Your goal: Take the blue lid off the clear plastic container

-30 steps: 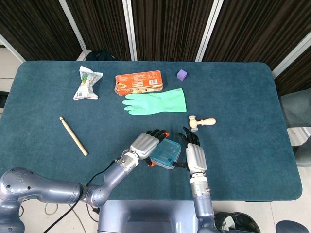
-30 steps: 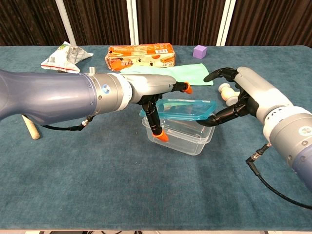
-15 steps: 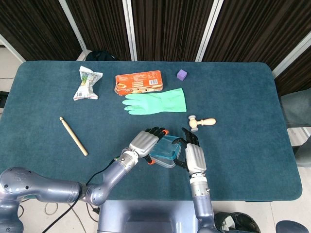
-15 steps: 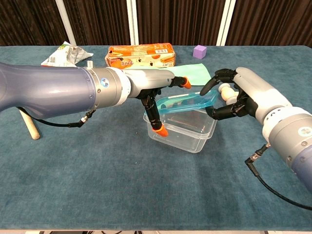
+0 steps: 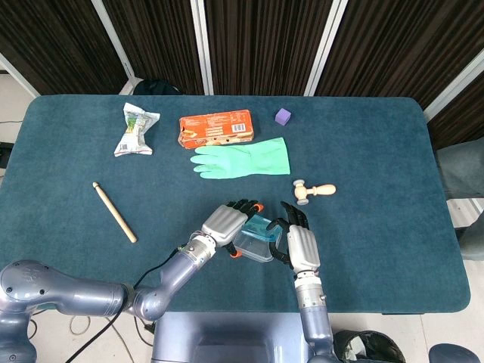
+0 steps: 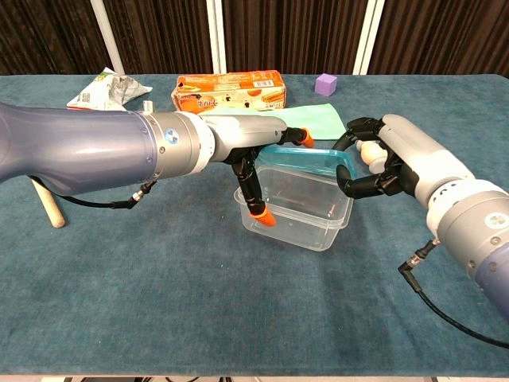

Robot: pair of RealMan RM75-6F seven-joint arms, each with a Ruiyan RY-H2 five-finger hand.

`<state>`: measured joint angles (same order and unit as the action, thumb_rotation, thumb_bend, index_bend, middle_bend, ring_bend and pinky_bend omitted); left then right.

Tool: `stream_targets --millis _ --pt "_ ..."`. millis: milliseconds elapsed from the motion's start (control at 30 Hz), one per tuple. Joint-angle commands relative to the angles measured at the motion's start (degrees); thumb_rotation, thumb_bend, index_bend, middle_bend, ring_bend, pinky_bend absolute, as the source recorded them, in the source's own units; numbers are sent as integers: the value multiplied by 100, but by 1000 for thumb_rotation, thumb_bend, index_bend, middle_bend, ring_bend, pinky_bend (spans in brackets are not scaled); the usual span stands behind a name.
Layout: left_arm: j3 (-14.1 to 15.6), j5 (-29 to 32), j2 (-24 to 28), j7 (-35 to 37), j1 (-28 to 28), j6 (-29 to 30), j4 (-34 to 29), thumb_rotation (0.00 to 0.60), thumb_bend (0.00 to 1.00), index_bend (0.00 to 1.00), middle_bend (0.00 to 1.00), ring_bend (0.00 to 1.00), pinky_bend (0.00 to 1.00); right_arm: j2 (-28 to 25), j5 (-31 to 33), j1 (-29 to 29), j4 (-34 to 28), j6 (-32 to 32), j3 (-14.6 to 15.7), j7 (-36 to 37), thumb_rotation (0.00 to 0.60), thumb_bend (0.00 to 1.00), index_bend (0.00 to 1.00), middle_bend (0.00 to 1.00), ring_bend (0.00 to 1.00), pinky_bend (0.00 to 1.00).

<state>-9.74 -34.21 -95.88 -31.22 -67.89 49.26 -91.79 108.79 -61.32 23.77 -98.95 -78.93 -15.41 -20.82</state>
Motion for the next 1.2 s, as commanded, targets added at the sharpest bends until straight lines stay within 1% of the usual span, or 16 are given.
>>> stream_targets --millis 33,300,600,1067,1200 --pt "-24 -13 -2 16 -3 19 -6 600 0 0 0 0 142 -20 -18 -4 7 8 -2 23 600 642 498 109 0 0" --pt "-244 -194 65 154 -11 140 -114 600 0 0 0 0 142 -90 -116 -18 41 21 -7 138 600 643 548 121 0 0" --pt "-412 -305 272 171 -55 207 -352 600 0 0 0 0 142 -116 -228 -9 110 21 -23 222 600 643 586 128 0 0" --pt "-481 -390 508 288 -44 204 -609 600 0 0 0 0 142 -206 -250 59 77 0 -229 189 600 644 609 135 0 0" --pt "-531 -399 567 355 -28 234 -646 600 0 0 0 0 142 -219 -221 105 92 5 -353 191 600 644 609 135 0 0"
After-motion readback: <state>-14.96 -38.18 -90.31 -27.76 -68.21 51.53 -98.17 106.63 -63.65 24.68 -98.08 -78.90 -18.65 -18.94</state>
